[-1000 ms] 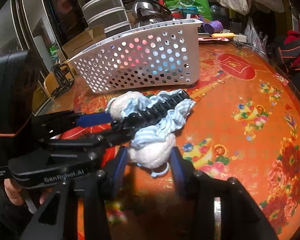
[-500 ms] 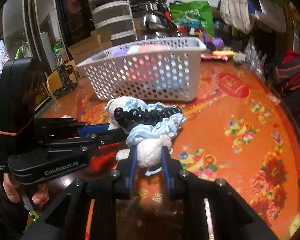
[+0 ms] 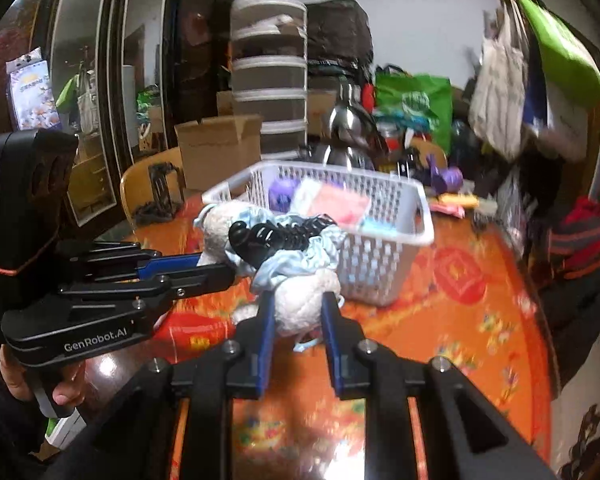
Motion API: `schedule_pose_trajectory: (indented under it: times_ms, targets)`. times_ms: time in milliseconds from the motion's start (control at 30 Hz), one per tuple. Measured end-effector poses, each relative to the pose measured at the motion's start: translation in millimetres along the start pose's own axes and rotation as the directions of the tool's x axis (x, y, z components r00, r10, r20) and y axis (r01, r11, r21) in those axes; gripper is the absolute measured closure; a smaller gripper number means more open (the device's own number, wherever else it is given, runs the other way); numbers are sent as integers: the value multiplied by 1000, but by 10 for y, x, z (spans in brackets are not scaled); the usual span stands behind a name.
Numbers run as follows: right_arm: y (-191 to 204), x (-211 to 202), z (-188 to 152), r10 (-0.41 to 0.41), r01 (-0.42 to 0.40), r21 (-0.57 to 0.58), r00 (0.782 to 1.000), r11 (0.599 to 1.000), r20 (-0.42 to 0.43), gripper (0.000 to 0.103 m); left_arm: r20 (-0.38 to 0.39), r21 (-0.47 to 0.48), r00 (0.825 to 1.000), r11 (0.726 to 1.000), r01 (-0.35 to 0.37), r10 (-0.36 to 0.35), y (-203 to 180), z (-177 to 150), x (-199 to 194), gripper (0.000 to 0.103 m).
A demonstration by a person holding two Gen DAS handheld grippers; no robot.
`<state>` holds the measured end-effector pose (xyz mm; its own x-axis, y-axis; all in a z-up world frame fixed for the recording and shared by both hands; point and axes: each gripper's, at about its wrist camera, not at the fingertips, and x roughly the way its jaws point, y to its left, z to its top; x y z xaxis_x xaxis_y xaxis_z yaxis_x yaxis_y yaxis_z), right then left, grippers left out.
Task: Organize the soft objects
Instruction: 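Carry the plush toy into the white basket and open both grippers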
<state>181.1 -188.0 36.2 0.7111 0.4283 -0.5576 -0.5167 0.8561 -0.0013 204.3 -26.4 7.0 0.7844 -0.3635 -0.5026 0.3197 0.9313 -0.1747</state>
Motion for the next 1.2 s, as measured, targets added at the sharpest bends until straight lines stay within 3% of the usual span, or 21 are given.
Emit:
schedule_pose_trajectory:
  times_ms: [300,567,667,767,867,1000,1067,1100,1133,1200]
  targets:
    - [-31,233,694,5,-3,-33,999,999,42,83,22,-22,997,997,-80,80,269,698,-1,92]
    - [-179,775,1234,-39,47,-129,997,991,69,85,-7,-11,982,982,-186,186,651,1298,476,92]
    - [-271,1055,1335,-29,35,-119,998,992,52,88,-26,-13,973,973,-230,230,854,1371,703,92]
    - [-332,1332,1376,-43,48,-106,998,993,43,98,-62,-34,964,964,-262,260,1080,1359,952,92]
    - [-382,1592,1346,-30,31,-81,999,996,19,98,-91,-50,963,965,-259,254,1237,1295,1172,92]
    - [-467,1890,1175,-29,25,-51,997,998,-76,98,-120,-52,960,964,-261,253,1342,1182,1341,90]
    - [-518,1891,1112,-15,13,-21,997,1000,-72,98,-122,-52,957,961,-272,264,1368,1137,1351,68]
    - [-550,1876,1086,-15,15,-2,998,1000,-68,98,-129,-51,953,958,-281,272,1363,1109,1351,36]
    - [-567,1874,1076,-13,13,8,998,1000,-67,98,-128,-45,945,951,-307,300,1364,1091,1363,15]
    - [-619,1874,1058,-12,15,37,997,999,-78,97,-89,-26,938,941,-338,335,1345,1052,1322,14]
